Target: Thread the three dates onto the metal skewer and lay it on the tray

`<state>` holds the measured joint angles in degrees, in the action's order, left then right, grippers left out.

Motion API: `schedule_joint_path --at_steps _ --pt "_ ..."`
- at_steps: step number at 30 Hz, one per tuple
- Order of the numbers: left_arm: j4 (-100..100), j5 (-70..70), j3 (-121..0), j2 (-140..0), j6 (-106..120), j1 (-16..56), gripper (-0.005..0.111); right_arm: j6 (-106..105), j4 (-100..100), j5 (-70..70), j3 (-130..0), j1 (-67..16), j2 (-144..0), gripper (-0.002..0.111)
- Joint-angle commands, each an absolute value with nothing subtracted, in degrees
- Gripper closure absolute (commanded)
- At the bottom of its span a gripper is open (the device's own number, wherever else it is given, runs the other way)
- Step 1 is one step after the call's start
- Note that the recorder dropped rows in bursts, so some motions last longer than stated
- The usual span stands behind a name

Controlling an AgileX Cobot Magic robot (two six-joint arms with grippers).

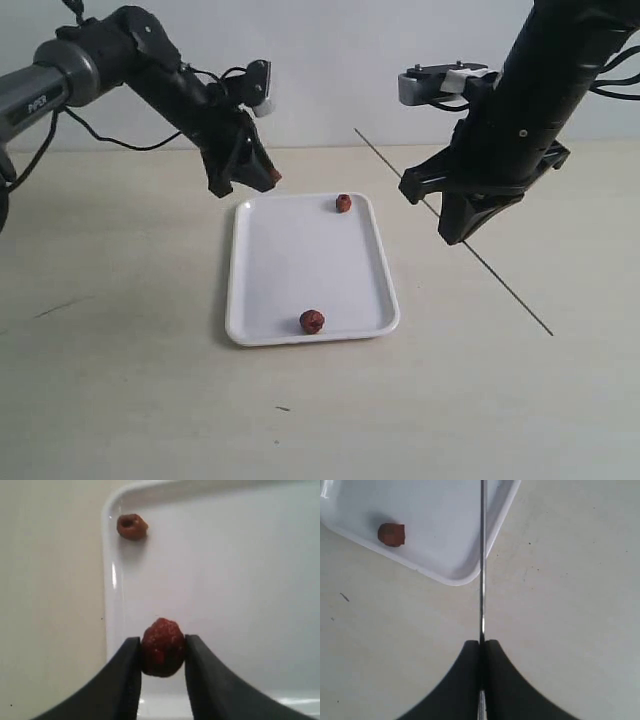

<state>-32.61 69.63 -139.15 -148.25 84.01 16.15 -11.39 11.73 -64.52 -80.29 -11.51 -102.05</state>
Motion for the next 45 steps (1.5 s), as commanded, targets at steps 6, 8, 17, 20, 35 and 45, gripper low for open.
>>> schedule_joint_path --at_steps 6,8,17,20,35,45 --pt "-52.41 69.96 -139.23 -147.74 76.90 11.94 0.077 -18.88 23.84 -60.66 -80.22 -11.34 -102.14 0.108" --pt "-53.42 69.96 -139.23 -147.74 74.21 11.84 0.077 -19.98 25.23 -58.82 -79.42 -11.34 -102.11 0.108" --pt "-64.43 69.96 -139.23 -147.74 58.16 11.84 0.077 -29.33 33.65 -36.17 -62.65 -11.34 -102.11 0.108" --pt "-68.49 69.96 -139.23 -147.74 49.48 11.84 0.077 -39.05 44.39 -30.36 -58.39 -11.24 -102.11 0.108" --pt "-80.07 69.96 -139.23 -147.74 26.34 11.84 0.077 -50.88 60.00 -33.24 -56.37 -11.15 -102.35 0.108" --pt "-78.52 69.96 -139.23 -147.74 23.80 11.84 0.077 -56.39 69.57 -34.06 -56.37 -11.15 -102.35 0.108"
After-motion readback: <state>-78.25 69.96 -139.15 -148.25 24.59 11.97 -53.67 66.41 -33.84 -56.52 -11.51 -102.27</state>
